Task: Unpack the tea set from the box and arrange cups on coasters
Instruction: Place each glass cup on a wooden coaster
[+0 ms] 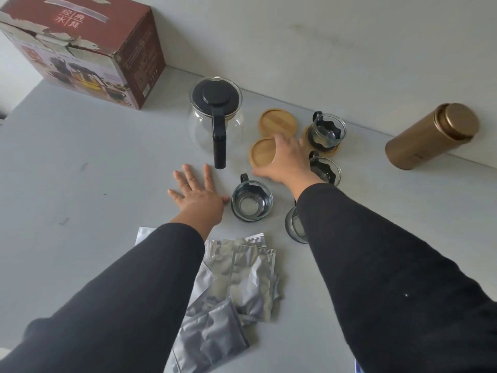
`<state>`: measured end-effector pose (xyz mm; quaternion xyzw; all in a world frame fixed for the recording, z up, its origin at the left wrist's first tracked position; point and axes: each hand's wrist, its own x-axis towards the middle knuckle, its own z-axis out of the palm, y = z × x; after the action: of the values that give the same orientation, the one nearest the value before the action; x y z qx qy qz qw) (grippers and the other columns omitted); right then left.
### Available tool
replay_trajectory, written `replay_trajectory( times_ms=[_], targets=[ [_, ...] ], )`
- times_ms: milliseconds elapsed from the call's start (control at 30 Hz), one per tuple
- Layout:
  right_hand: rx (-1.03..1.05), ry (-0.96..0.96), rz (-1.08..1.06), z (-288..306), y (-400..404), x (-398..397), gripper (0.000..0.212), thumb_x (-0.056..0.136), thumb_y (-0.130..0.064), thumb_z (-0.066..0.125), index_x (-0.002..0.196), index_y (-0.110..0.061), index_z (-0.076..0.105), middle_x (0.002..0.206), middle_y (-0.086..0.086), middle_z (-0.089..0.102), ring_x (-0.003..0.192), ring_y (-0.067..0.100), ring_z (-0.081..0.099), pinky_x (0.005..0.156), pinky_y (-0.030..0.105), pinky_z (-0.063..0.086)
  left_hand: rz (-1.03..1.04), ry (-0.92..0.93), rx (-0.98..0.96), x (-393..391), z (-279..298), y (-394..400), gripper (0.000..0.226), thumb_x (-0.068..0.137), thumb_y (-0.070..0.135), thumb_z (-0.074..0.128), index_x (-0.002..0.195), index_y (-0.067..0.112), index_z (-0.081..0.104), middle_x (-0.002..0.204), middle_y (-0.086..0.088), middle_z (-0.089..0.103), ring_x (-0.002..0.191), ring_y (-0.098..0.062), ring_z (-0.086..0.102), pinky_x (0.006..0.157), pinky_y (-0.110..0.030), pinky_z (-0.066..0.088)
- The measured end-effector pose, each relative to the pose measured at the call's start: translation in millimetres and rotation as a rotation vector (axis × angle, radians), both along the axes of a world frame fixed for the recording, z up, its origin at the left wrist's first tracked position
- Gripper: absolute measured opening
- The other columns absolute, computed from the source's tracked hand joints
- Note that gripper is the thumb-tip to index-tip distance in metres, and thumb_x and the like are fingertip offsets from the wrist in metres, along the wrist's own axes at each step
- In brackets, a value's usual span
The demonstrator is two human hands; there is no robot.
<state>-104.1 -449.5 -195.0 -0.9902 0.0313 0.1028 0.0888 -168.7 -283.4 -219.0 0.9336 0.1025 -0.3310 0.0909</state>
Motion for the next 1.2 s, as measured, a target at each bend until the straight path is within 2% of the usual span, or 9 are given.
replay_trajectory(
  times_ms=[200, 533, 733, 867, 967, 1067, 1200],
  targets=[
    [-0.041, 0.085, 0.013, 0.9, 2.2, 1.8, 0.095, 0.06, -0.06, 0.076, 0.135, -0.019, 0.036, 0.127, 0.013, 0.051, 0.12, 0.034, 0.042, 0.097, 0.04, 0.038, 0.002, -0.009, -0.002, 0.4, -1.7, 0.7, 0.076, 0.1, 0.047, 0.026, 0.144, 0.022, -0.03, 0.148, -0.023, -0.036, 0.138, -0.043, -0.028, 0.113, -0.06, -0.001],
    [-0.1, 0.084, 0.082, -3.3, 3.9, 3.1, 0.093, 0.061, -0.059, 0.076, 0.136, -0.019, 0.036, 0.131, 0.014, 0.049, 0.121, 0.035, 0.043, 0.097, 0.041, 0.036, 0.012, -0.021, 0.01, 0.8, -3.8, -0.7, 0.076, 0.1, 0.045, 0.027, 0.144, 0.021, -0.03, 0.148, -0.023, -0.035, 0.138, -0.043, -0.027, 0.113, -0.06, -0.001],
    [-0.057, 0.085, 0.077, 7.5, 1.3, 0.6, 0.095, 0.065, -0.06, 0.074, 0.14, -0.02, 0.032, 0.134, 0.012, 0.049, 0.124, 0.035, 0.042, 0.1, 0.043, 0.037, 0.007, -0.018, 0.007, 0.3, -5.0, -0.5, 0.076, 0.1, 0.047, 0.027, 0.144, 0.022, -0.03, 0.148, -0.022, -0.036, 0.138, -0.042, -0.028, 0.112, -0.06, -0.002],
    [0.169, -0.129, 0.01, 25.9, -7.0, -12.5, 0.071, 0.082, -0.044, 0.064, 0.14, -0.014, 0.036, 0.136, 0.012, 0.047, 0.125, 0.033, 0.041, 0.102, 0.04, 0.036, 0.003, -0.013, 0.008, 0.9, -4.0, -0.6, 0.077, 0.1, 0.046, 0.028, 0.144, 0.023, -0.031, 0.148, -0.021, -0.036, 0.138, -0.042, -0.028, 0.113, -0.06, -0.002],
    [0.305, -0.46, -0.072, 32.7, -12.1, -38.5, 0.057, 0.08, -0.039, 0.064, 0.126, -0.006, 0.052, 0.118, 0.013, 0.059, 0.112, 0.034, 0.051, 0.093, 0.038, 0.041, 0.0, -0.012, 0.012, -0.3, -2.6, -0.5, 0.077, 0.099, 0.047, 0.029, 0.145, 0.024, -0.03, 0.148, -0.021, -0.036, 0.139, -0.041, -0.028, 0.113, -0.06, -0.002],
    [0.286, -0.697, -0.141, 29.8, -19.0, -73.6, 0.06, 0.074, -0.046, 0.062, 0.116, -0.004, 0.059, 0.108, 0.012, 0.063, 0.101, 0.031, 0.056, 0.084, 0.038, 0.045, -0.011, -0.026, 0.012, -3.3, -1.2, 0.6, 0.078, 0.099, 0.05, 0.029, 0.146, 0.025, -0.027, 0.15, -0.019, -0.034, 0.14, -0.04, -0.026, 0.113, -0.06, -0.001],
    [0.224, -0.725, -0.276, 16.5, -23.4, -124.2, 0.075, 0.067, -0.058, 0.062, 0.122, -0.007, 0.054, 0.115, 0.008, 0.059, 0.107, 0.029, 0.052, 0.079, 0.036, 0.043, -0.023, -0.05, 0.018, -4.7, -2.7, 2.7, 0.079, 0.098, 0.052, 0.031, 0.148, 0.026, -0.024, 0.151, -0.019, -0.032, 0.141, -0.039, -0.024, 0.114, -0.059, 0.0]
  ],
)
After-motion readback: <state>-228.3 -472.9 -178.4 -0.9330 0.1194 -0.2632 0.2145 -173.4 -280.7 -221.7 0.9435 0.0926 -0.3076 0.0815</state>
